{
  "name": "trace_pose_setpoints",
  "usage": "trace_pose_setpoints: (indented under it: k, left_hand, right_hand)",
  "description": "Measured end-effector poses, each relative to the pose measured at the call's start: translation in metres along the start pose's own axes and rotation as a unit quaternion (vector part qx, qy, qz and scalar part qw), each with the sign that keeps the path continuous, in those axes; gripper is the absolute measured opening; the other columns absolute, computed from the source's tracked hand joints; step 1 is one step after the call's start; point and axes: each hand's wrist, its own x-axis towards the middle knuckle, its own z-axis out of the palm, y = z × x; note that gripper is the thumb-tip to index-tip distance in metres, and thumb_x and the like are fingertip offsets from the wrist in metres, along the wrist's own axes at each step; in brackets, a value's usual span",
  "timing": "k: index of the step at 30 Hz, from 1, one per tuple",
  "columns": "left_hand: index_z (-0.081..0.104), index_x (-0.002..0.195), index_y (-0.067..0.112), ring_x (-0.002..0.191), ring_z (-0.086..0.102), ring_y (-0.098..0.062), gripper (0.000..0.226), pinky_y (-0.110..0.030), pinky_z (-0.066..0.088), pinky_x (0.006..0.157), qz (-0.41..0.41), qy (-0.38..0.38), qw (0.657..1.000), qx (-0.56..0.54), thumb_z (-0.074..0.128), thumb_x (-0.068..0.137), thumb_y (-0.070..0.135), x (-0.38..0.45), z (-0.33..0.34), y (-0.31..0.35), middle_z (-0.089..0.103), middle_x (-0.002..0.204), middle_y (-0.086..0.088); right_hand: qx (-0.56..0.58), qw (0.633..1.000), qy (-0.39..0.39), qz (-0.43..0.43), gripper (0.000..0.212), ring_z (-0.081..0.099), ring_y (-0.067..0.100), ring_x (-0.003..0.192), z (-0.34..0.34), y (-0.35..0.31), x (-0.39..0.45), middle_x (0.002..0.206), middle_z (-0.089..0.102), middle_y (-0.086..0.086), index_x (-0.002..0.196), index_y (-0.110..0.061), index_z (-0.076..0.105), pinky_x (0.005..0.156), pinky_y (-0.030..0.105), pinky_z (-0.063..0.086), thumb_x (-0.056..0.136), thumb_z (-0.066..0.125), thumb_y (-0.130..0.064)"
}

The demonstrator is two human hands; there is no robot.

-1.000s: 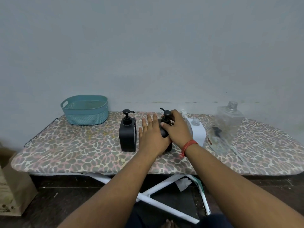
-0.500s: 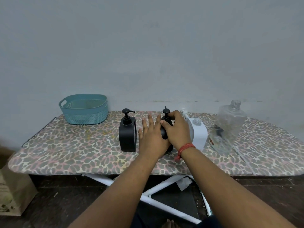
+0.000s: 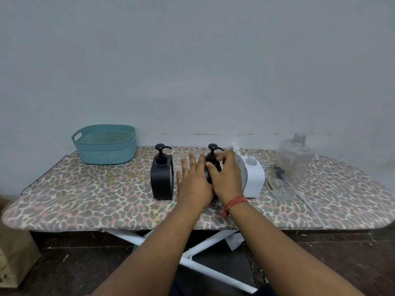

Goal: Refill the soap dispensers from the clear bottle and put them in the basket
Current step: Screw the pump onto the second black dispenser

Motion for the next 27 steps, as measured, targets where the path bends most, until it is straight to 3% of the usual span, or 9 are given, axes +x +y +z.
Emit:
trace_pose_setpoints:
  k: [3,6,9,11,15,17,19,22,27]
  left_hand:
    - [0.006,0.16,0.029,0.156,-0.013,-0.026,0.075,-0.053,0.002,0.126,-0.003,0.005,1.0,-0.002,0.049,0.099,0.022,0.0,0.0,0.0,-0.004,0.171,-0.004]
    - [0.006,0.161,0.029,0.156,-0.013,-0.026,0.073,-0.053,0.002,0.126,-0.001,0.005,1.0,0.003,0.047,0.1,0.021,0.001,0.001,-0.001,-0.004,0.171,-0.004]
    - [0.005,0.16,0.029,0.156,-0.013,-0.026,0.079,-0.053,0.002,0.126,0.0,0.003,1.0,0.006,0.051,0.097,0.019,0.001,0.0,-0.001,-0.005,0.171,-0.003]
    - [0.005,0.16,0.029,0.156,-0.013,-0.026,0.081,-0.053,0.002,0.126,0.001,0.003,1.0,0.005,0.053,0.096,0.019,0.001,0.001,-0.001,-0.005,0.171,-0.003]
    - [0.007,0.16,0.03,0.156,-0.012,-0.026,0.082,-0.052,0.004,0.126,-0.004,0.001,1.0,-0.006,0.057,0.095,0.028,0.002,0.001,-0.001,-0.002,0.171,-0.003]
    - [0.008,0.16,0.03,0.156,-0.012,-0.026,0.08,-0.052,0.004,0.126,-0.001,0.003,1.0,-0.009,0.056,0.096,0.028,0.002,0.001,-0.001,-0.002,0.171,-0.004]
    - [0.008,0.16,0.03,0.156,-0.012,-0.026,0.081,-0.052,0.003,0.126,0.001,0.002,1.0,-0.009,0.056,0.095,0.025,0.001,0.001,-0.001,-0.002,0.171,-0.004]
    - [0.007,0.16,0.028,0.156,-0.014,-0.027,0.086,-0.053,0.001,0.126,-0.002,-0.009,1.0,-0.013,0.058,0.092,0.027,0.001,-0.002,-0.001,-0.004,0.171,-0.004]
    - [0.012,0.16,0.026,0.156,-0.013,-0.026,0.088,-0.053,0.001,0.126,0.0,-0.015,1.0,-0.021,0.057,0.088,0.045,-0.002,-0.002,0.001,-0.002,0.171,-0.004]
  right_hand:
    - [0.01,0.999,0.033,-0.004,0.037,0.052,0.013,0.09,0.002,0.0,-0.001,0.091,0.051,-0.012,0.096,-0.026,0.041,0.073,0.009,0.038,0.082,0.075,-0.018]
    - [0.019,0.999,0.047,-0.003,0.047,0.051,0.011,0.098,0.002,0.001,-0.002,0.097,0.051,-0.013,0.109,-0.03,0.04,0.081,0.01,0.038,0.081,0.076,-0.018]
    - [0.062,0.998,-0.012,0.018,0.056,0.05,0.003,0.115,0.002,0.001,0.0,0.12,0.054,-0.014,0.133,-0.027,0.04,0.094,0.009,0.036,0.088,0.069,-0.014]
    - [0.066,0.997,-0.039,0.018,0.055,0.05,-0.002,0.115,0.002,0.002,0.002,0.121,0.055,-0.018,0.139,-0.027,0.04,0.093,0.002,0.034,0.092,0.064,-0.012]
    - [0.029,0.999,0.046,-0.007,0.04,0.054,0.008,0.103,0.001,0.003,-0.001,0.097,0.059,-0.016,0.123,-0.027,0.049,0.085,0.002,0.033,0.089,0.068,-0.018]
    - [0.024,0.997,0.066,-0.015,0.038,0.052,0.012,0.099,0.003,0.002,-0.002,0.096,0.055,-0.01,0.119,-0.025,0.049,0.085,0.007,0.035,0.087,0.07,-0.02]
    - [0.038,0.997,0.06,0.003,0.04,0.051,0.009,0.104,0.004,0.0,0.001,0.108,0.053,-0.007,0.119,-0.023,0.047,0.087,0.009,0.036,0.087,0.071,-0.021]
    - [0.11,0.991,-0.022,0.067,0.045,0.055,-0.006,0.105,0.005,-0.005,0.01,0.118,0.059,-0.011,0.126,-0.023,0.045,0.082,0.0,0.039,0.089,0.07,-0.019]
    - [0.1,0.99,-0.002,0.096,0.054,0.057,-0.005,0.096,0.004,-0.007,0.017,0.102,0.061,-0.015,0.119,-0.028,0.048,0.081,0.013,0.043,0.077,0.082,-0.026]
